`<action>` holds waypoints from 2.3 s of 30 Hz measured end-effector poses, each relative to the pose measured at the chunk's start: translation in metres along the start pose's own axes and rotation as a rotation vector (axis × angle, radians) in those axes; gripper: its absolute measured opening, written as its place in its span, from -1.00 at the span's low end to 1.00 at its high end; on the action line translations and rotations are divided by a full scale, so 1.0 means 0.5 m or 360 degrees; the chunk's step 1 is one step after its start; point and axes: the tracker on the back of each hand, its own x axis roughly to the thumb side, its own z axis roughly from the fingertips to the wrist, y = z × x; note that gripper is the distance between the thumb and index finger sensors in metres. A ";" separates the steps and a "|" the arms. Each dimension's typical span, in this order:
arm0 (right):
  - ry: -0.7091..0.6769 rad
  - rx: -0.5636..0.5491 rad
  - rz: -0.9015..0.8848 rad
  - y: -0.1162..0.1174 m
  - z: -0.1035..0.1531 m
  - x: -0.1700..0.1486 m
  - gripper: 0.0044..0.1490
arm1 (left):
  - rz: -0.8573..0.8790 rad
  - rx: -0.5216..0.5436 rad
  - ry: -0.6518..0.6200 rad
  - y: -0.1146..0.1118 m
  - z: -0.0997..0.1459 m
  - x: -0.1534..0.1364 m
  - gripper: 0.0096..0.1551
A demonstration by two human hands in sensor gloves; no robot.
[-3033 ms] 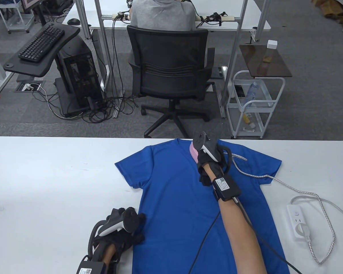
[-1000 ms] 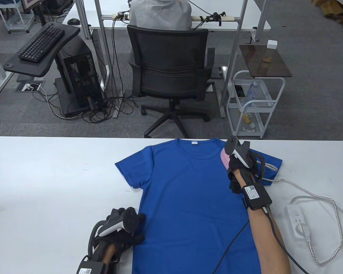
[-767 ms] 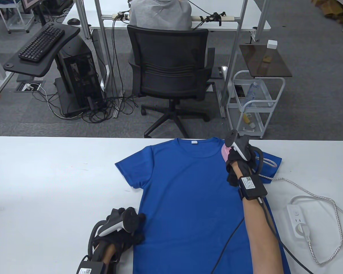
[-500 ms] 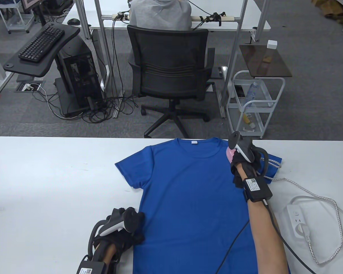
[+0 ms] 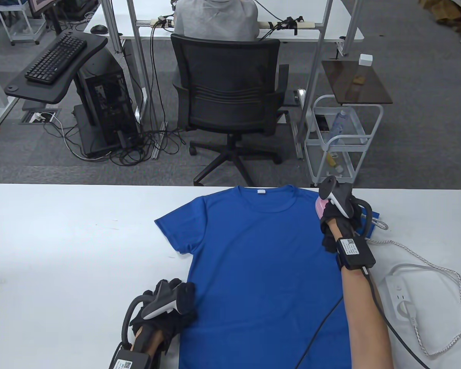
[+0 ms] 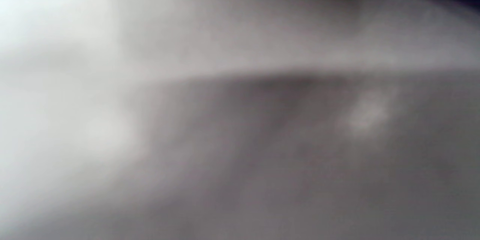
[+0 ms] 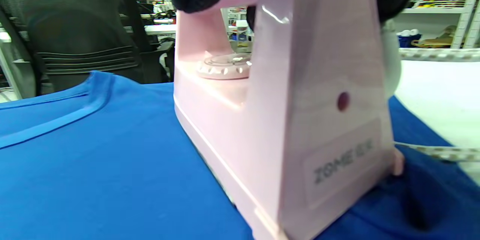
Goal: Iron t-shirt with electric iron on table
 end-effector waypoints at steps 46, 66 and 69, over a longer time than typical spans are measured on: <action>0.0209 0.0143 0.0260 -0.015 -0.080 -0.209 -0.06 | -0.0041 -0.0056 -0.0015 0.006 0.008 -0.015 -0.02; -0.0235 0.0109 0.0289 -0.007 0.109 -0.055 -0.07 | -0.0051 -0.0033 0.0022 -0.003 0.017 -0.030 -0.01; -0.0096 0.0116 0.0285 -0.009 0.092 -0.083 -0.06 | -0.0051 -0.0039 0.0030 -0.002 0.018 -0.028 -0.01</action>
